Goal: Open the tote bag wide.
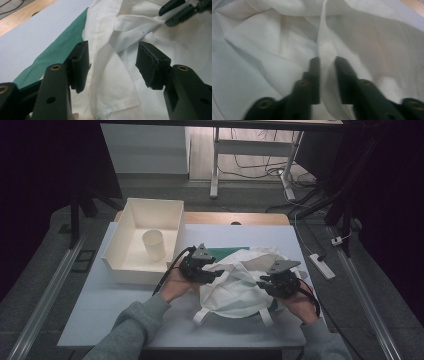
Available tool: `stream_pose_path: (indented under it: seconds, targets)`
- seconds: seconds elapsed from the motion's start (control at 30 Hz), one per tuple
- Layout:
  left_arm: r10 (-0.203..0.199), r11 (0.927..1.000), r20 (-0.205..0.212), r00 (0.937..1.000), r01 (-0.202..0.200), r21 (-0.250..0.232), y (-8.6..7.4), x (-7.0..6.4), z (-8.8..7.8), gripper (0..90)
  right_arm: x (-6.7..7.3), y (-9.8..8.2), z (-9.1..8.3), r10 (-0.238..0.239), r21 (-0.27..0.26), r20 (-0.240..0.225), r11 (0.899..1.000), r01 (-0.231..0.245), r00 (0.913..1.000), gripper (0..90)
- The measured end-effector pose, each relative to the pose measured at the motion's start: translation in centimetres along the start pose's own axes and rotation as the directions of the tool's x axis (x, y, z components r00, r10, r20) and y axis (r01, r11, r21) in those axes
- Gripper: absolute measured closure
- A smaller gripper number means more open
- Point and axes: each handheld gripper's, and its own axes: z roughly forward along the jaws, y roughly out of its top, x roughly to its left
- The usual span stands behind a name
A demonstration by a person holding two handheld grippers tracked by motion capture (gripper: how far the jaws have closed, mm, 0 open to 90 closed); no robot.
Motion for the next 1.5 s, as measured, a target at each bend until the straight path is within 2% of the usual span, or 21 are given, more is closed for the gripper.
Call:
stream_pose_path:
  seconds: [0.03, 0.2, 0.33, 0.47, 0.6, 0.77, 0.87, 1.0, 1.1, 1.23, 1.3, 1.43, 1.5]
  targets:
    - [-0.001, 1.0000, 0.001, 1.0000, 0.001, 0.000, 0.0, 0.0, 0.0, 43.7, 0.0, 0.0, -0.1, -0.002, -0.008, 0.004, 1.000, 0.002, 1.0000, 81.0]
    - [-0.001, 1.0000, 0.002, 1.0000, 0.001, -0.005, 0.0, 0.0, -0.1, 43.7, -0.2, 0.8, -1.3, -0.015, -0.079, 0.060, 0.997, 0.020, 0.9980, 83.6]
    - [-0.004, 1.0000, 0.006, 1.0000, 0.004, -0.007, 0.0, -0.1, 0.0, 43.7, -0.8, 2.4, -2.7, -0.013, -0.176, 0.126, 0.984, 0.035, 0.9919, 84.1]
    - [-0.002, 1.0000, 0.009, 1.0000, 0.002, -0.002, 0.0, -0.1, 0.1, 43.6, -1.8, 4.1, -3.3, -0.005, -0.235, 0.185, 0.971, 0.049, 0.9828, 84.2]
    - [-0.003, 1.0000, 0.011, 0.9999, 0.003, -0.001, 0.0, -0.1, 0.2, 43.6, -3.6, 5.1, -2.4, 0.023, -0.269, 0.209, 0.962, 0.035, 0.9777, 84.4]
    - [0.004, 1.0000, 0.011, 0.9999, -0.004, 0.007, -0.1, -0.2, 0.4, 43.5, -6.3, 5.9, 0.2, 0.058, -0.290, 0.223, 0.957, 0.009, 0.9730, 84.6]
    - [0.005, 0.9999, 0.010, 0.9999, -0.005, 0.010, -0.1, -0.2, 0.5, 43.4, -7.6, 6.0, 2.2, 0.067, -0.281, 0.234, 0.960, 0.001, 0.9698, 84.5]
    - [0.000, 1.0000, 0.009, 1.0000, 0.000, 0.009, -0.2, -0.1, 0.4, 43.4, -9.0, 5.6, 5.0, 0.092, -0.254, 0.200, 0.966, -0.039, 0.9754, 84.6]
    - [-0.001, 1.0000, 0.007, 1.0000, 0.001, 0.010, -0.2, 0.0, 0.4, 43.4, -9.4, 5.1, 6.7, 0.099, -0.206, 0.174, 0.977, -0.062, 0.9797, 84.6]
    - [0.004, 0.9999, 0.009, 1.0000, -0.004, 0.016, -0.2, -0.1, 0.6, 43.3, -9.4, 4.8, 8.0, 0.101, -0.146, 0.136, 0.986, -0.081, 0.9856, 84.5]
    - [0.006, 0.9998, 0.007, 1.0000, -0.006, 0.018, -0.3, -0.1, 0.6, 43.3, -9.3, 4.6, 8.3, 0.096, -0.123, 0.132, 0.989, -0.080, 0.9865, 84.4]
    - [0.005, 0.9999, 0.007, 1.0000, -0.005, 0.015, -0.3, -0.2, 0.6, 43.2, -9.4, 4.5, 8.1, 0.125, -0.136, 0.111, 0.985, -0.109, 0.9859, 82.9]
    - [0.006, 0.9999, 0.007, 1.0000, -0.006, 0.015, -0.3, -0.2, 0.6, 43.2, -9.4, 4.5, 7.9, 0.131, -0.140, 0.113, 0.983, -0.115, 0.9849, 78.0]
